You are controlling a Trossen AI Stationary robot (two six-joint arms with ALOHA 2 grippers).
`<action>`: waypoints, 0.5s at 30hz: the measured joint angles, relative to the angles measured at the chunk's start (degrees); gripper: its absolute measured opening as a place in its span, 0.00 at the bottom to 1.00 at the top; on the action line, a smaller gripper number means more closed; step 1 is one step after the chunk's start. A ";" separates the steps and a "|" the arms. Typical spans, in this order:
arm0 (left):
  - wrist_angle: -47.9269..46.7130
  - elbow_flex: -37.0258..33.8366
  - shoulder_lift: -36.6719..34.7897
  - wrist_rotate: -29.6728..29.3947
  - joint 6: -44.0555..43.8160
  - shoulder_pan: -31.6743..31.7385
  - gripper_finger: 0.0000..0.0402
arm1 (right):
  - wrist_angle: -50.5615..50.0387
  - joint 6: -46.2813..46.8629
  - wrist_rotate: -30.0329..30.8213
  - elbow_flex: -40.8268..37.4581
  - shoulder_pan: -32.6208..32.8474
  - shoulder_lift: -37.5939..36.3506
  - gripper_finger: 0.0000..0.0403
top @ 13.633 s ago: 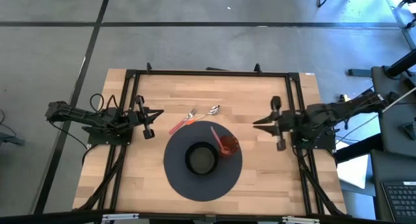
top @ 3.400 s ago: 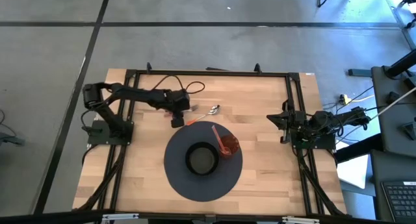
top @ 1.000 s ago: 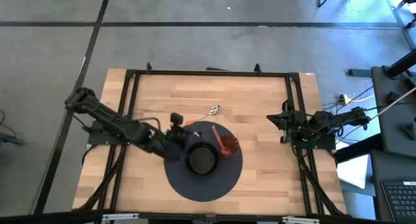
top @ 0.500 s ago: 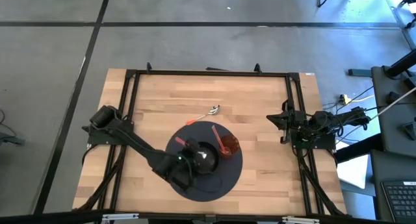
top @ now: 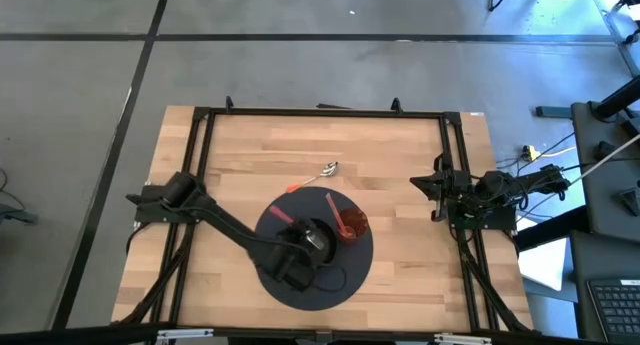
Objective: Pick & Place Utensil
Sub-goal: Put the pink fork into the bowl
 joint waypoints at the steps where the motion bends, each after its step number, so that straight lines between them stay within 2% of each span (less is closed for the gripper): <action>1: -0.02 0.02 0.30 -0.02 0.87 0.08 0.07 | -0.02 -0.01 0.00 0.01 0.00 0.00 0.04; 10: 0.27 0.04 0.85 -0.57 7.50 0.27 0.07 | -0.24 0.15 0.00 0.00 0.01 -0.01 0.04; 15: 0.31 0.04 0.85 -0.67 11.16 0.30 0.00 | -0.22 0.15 0.00 0.01 0.02 0.01 0.04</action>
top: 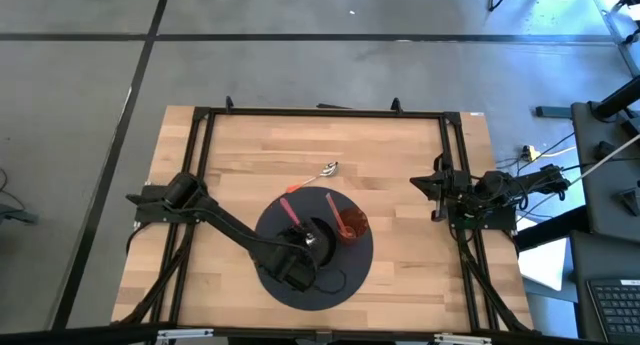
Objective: Pick & Place Utensil
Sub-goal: Put the pink fork into the bowl, then put the orange spoon into the black bowl
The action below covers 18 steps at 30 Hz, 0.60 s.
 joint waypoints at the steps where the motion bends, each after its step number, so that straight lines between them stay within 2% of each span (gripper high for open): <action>1: 0.01 0.00 0.00 0.00 0.77 0.00 0.00 | 0.00 0.00 0.00 0.00 -0.02 0.00 0.04; 13: 0.63 0.00 0.00 -0.10 1.42 -0.02 0.00 | -0.01 0.00 0.00 0.00 -0.01 -0.01 0.04; 18: -0.66 0.00 -0.72 -6.01 -0.81 -0.88 0.01 | -0.02 0.02 0.00 0.00 -0.02 0.00 0.04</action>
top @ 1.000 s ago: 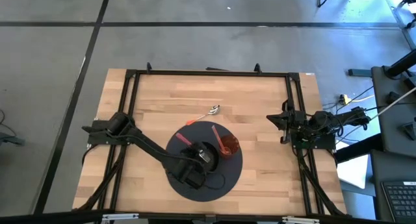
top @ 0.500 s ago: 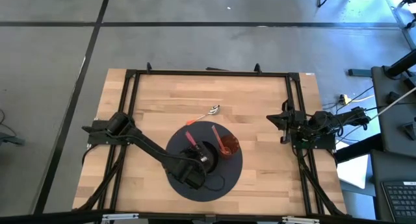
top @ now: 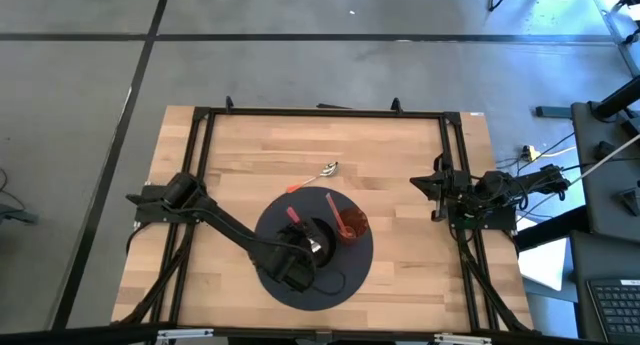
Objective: Pick & Place Utensil
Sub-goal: Put the orange spoon into the black bowl
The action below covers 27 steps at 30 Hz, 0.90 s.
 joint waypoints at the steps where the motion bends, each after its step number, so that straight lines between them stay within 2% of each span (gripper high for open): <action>1: -0.87 0.02 -0.86 -0.76 -0.69 -0.44 0.01 | 0.00 0.00 0.00 0.00 0.00 0.00 0.04; 4: -3.46 0.99 -5.23 0.51 -5.60 -1.35 0.00 | -0.15 0.00 0.00 -0.01 0.02 0.00 0.04; 9: -3.03 0.99 -17.65 11.64 -16.73 0.47 0.01 | -0.15 0.00 -0.02 0.00 0.02 0.00 0.04; 12: 3.62 -2.27 -25.89 17.12 -19.77 2.65 0.00 | -0.15 0.25 -0.60 0.00 0.00 0.00 0.04; 19: 32.78 -23.87 -46.16 28.40 -11.77 9.40 0.01 | -0.16 0.24 -0.63 0.00 0.01 0.00 0.04; 23: 46.66 -37.43 -57.51 33.41 -11.61 16.22 0.01 | -0.16 0.03 -0.57 0.00 0.02 0.00 0.04; 27: 66.76 -48.98 -66.37 35.89 -13.11 21.33 0.01 | -0.15 0.02 -0.57 0.00 0.02 -0.02 0.04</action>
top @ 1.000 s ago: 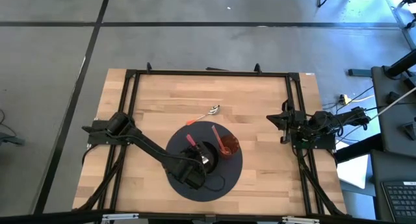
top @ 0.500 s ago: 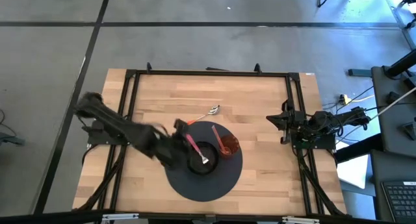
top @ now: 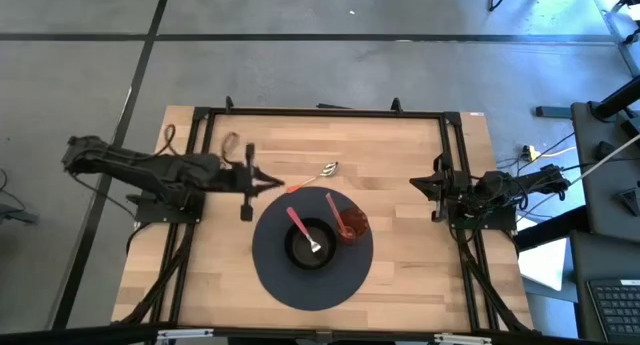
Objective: Pick & Place Utensil
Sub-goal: Put the orange spoon into the black bowl
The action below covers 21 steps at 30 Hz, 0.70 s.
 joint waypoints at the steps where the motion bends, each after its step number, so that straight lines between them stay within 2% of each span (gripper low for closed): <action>1: 3.51 -2.39 -1.48 0.20 0.07 0.88 0.01 | 0.00 0.00 0.00 0.00 0.00 0.02 0.04; 5: 8.65 -9.39 -6.83 1.83 1.21 3.11 0.01 | 0.00 0.16 0.02 -0.02 0.00 0.02 0.04; 12: 13.92 -17.03 -16.55 3.52 3.37 3.98 0.01 | 0.00 -0.26 0.15 0.00 0.00 0.00 0.04; 14: 14.09 -18.39 -19.71 2.89 3.41 5.05 0.01 | 0.00 -0.26 0.13 0.00 0.00 0.02 0.04; 17: 13.79 -20.36 -23.83 4.90 1.63 7.12 0.01 | 0.00 -0.26 0.12 0.00 0.00 0.00 0.04; 21: 13.99 -24.52 -26.07 6.46 1.11 10.15 0.01 | 0.00 -0.12 0.13 0.00 0.00 0.02 0.04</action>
